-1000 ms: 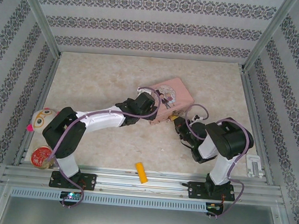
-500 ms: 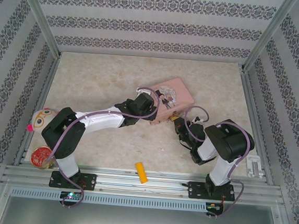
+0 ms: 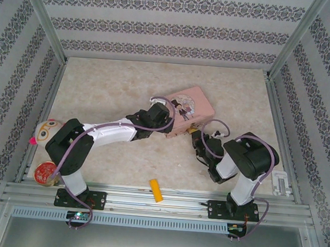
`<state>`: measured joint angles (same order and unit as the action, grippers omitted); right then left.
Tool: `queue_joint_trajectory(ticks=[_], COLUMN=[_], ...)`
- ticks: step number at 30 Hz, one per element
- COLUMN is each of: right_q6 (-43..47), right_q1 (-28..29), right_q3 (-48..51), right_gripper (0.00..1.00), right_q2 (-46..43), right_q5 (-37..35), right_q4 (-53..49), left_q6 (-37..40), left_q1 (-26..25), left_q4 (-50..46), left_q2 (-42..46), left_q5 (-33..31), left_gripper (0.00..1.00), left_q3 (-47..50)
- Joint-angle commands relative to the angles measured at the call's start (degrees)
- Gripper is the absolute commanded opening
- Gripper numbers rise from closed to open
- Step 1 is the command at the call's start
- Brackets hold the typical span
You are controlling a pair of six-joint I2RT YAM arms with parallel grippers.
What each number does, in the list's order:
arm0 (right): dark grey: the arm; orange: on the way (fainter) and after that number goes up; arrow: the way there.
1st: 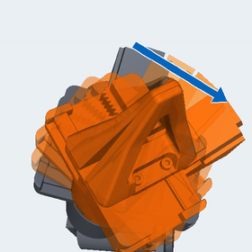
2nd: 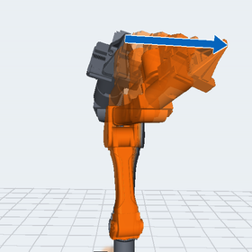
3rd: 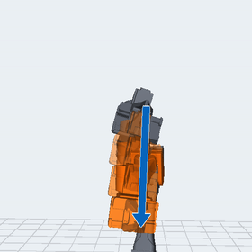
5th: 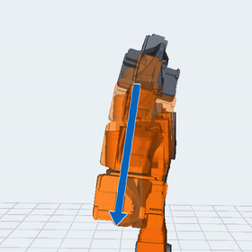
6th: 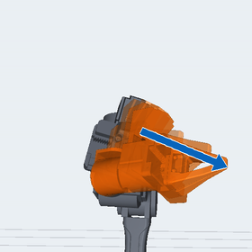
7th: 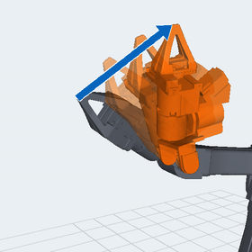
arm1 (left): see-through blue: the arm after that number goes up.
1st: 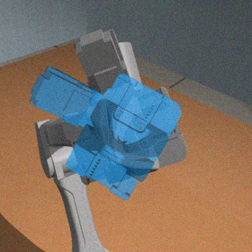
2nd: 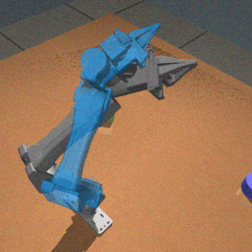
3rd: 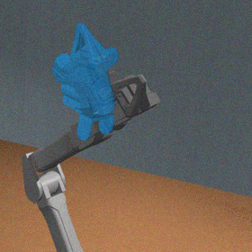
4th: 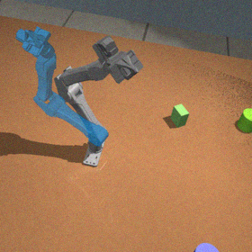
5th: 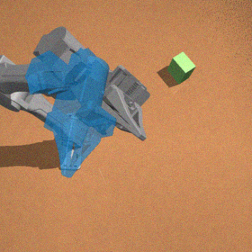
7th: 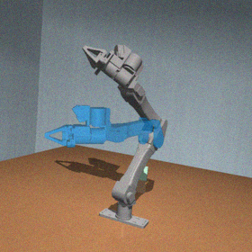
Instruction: Unlock the padlock with the key
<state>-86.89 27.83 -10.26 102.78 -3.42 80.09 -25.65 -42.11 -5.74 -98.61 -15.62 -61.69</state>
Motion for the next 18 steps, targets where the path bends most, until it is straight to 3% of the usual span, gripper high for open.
queue_joint_trajectory(ticks=[1, 6, 18], right_q6=[0.73, 2.48, 7.04], right_q1=[-3.02, -3.58, -2.48], right_q3=[1.92, 1.53, 3.75], right_gripper=[0.00, 0.06, 0.12], right_q2=[1.36, 6.39, 4.36], right_q5=[-0.99, 6.46, 2.01], right_q4=[-0.75, -0.73, -4.85], left_q6=[0.46, 0.77, 0.85], left_q1=[1.68, 1.85, 1.94], left_q4=[-6.28, -6.49, -7.01], left_q2=[0.35, 0.78, 0.87], left_q5=[-1.40, -1.60, -1.45], left_gripper=[0.99, 0.99, 0.99], left_q3=[2.43, 2.07, 1.32])
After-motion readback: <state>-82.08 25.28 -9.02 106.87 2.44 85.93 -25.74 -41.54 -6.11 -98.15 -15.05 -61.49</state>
